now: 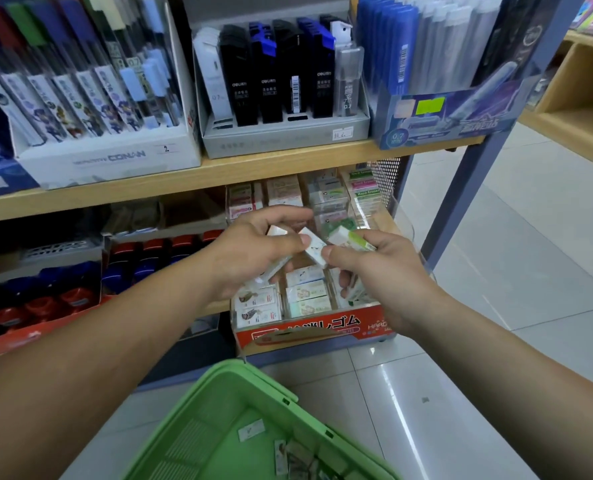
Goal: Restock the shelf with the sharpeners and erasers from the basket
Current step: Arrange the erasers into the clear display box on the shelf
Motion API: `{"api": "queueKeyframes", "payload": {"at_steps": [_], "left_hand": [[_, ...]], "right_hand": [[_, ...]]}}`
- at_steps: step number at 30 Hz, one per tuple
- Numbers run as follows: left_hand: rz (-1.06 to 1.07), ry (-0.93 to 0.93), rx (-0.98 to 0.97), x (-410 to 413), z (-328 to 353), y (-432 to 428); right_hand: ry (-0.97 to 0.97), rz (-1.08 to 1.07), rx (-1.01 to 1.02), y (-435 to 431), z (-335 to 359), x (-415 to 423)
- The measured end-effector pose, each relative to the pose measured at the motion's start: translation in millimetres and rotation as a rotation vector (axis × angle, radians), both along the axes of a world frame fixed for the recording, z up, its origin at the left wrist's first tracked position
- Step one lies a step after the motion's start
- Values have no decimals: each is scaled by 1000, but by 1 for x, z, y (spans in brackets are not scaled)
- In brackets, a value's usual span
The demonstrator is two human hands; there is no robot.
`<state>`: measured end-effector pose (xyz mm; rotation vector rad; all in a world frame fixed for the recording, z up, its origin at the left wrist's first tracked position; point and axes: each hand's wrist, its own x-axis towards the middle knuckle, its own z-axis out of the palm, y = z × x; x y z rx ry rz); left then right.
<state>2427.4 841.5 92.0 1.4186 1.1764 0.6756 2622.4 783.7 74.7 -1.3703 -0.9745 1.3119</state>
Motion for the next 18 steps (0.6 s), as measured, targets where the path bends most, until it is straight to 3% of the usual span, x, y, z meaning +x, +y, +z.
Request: {"api": "queueKeyframes", "payload": {"at_steps": [5, 10, 16, 18], "left_hand": [[-57, 295, 90, -18, -6, -19], [-146, 485, 168, -10, -23, -24], [-271, 739, 300, 2, -16, -28], [-218, 695, 305, 5, -11, -29]], "right_hand": [[-117, -39, -1, -2, -2, -1], [-60, -153, -41, 0, -3, 3], [-107, -121, -36, -6, -5, 7], [-117, -90, -30, -8, -4, 6]]}}
